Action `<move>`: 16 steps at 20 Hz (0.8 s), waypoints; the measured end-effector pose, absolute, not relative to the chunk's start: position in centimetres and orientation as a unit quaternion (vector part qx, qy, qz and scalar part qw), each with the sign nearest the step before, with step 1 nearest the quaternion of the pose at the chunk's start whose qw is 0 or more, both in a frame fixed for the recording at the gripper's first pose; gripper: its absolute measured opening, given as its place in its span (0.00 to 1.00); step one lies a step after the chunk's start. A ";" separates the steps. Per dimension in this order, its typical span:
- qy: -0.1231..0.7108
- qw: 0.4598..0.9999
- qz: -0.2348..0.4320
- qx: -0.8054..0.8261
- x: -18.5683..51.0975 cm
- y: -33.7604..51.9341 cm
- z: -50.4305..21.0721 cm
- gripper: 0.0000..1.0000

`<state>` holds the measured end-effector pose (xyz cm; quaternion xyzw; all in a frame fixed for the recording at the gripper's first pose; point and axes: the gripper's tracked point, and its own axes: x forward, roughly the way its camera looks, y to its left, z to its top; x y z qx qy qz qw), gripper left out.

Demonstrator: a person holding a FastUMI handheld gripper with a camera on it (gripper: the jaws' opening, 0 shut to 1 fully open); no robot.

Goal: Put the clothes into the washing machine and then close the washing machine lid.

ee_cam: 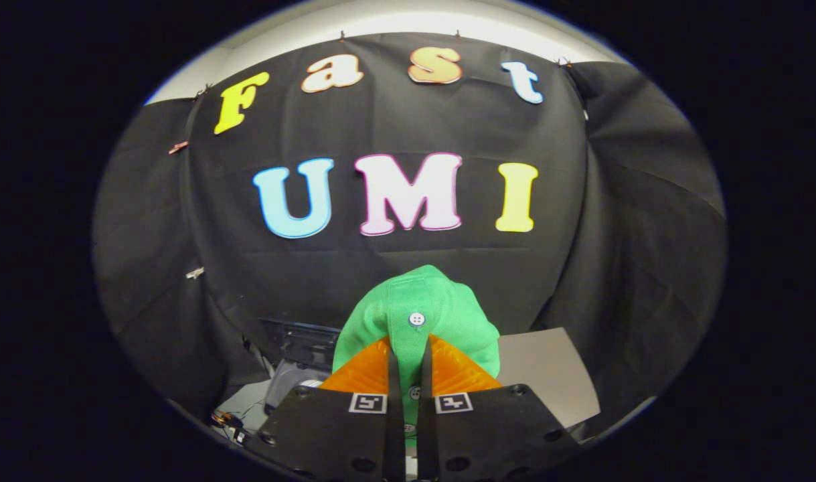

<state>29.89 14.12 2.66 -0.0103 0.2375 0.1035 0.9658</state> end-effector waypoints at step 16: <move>0.334 0.925 0.180 -0.024 31.5 34.6 -21.9 0.11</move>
